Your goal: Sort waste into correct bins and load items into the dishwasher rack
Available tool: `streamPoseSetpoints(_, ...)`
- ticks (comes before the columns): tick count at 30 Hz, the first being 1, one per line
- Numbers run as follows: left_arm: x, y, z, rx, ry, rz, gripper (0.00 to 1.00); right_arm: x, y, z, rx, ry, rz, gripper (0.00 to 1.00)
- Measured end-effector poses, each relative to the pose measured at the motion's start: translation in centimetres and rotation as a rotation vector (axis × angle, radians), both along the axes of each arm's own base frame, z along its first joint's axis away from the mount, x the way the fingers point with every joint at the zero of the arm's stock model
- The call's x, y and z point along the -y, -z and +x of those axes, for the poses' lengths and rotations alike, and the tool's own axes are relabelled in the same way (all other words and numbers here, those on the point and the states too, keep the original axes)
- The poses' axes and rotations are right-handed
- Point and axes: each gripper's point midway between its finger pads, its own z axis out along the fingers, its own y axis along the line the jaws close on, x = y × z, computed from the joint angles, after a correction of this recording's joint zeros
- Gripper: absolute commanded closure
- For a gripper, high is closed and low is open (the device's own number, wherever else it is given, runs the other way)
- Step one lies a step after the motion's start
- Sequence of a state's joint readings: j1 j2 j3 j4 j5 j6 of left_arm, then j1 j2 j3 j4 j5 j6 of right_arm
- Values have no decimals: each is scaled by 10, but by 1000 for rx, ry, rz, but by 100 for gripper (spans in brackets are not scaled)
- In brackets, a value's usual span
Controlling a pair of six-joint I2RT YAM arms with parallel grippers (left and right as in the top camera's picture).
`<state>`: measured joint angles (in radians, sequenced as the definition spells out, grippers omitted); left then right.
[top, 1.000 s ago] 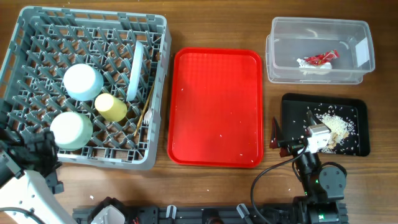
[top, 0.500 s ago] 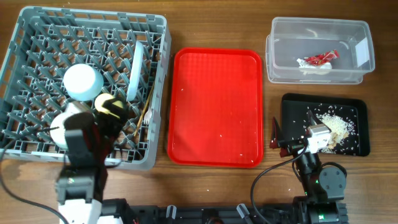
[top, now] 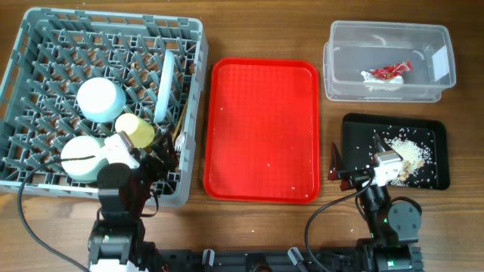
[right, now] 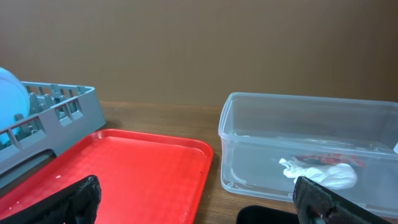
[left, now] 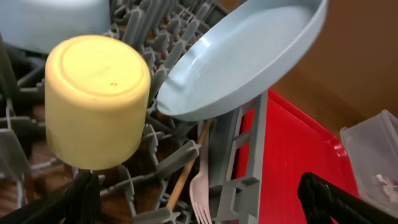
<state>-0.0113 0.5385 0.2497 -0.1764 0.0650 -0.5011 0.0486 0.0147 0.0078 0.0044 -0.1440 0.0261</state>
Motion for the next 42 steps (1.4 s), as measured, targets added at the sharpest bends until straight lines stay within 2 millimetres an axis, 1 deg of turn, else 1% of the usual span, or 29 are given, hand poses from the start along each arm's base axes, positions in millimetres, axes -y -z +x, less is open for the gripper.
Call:
streamPoseSetpoints(5,2,11,-6,80,35,53,0,0,0,0,0,0,0,0)
streamPoseSetpoints(10,5,12,-8,181,59,67,0,0,0,0,0,0,0,0)
streamPoseSetpoints(15,8,12,-11,206,92,112,0,0,0,0,0,0,0,0)
streamPoseSetpoints(18,10,16,-15,197,124,158,0,0,0,0,0,0,0,0)
streamPoseSetpoints(24,11,6,-15,247,155,235,0,0,0,0,0,0,0,0)
streamPoseSetpoints(30,11,-17,-17,349,146,253,0,0,0,0,0,0,0,0)
streamPoseSetpoints(36,10,-32,-19,414,137,260,0,0,0,0,0,0,0,0)
streamPoseSetpoints(42,8,-34,-20,424,123,267,0,0,0,0,0,0,0,0)
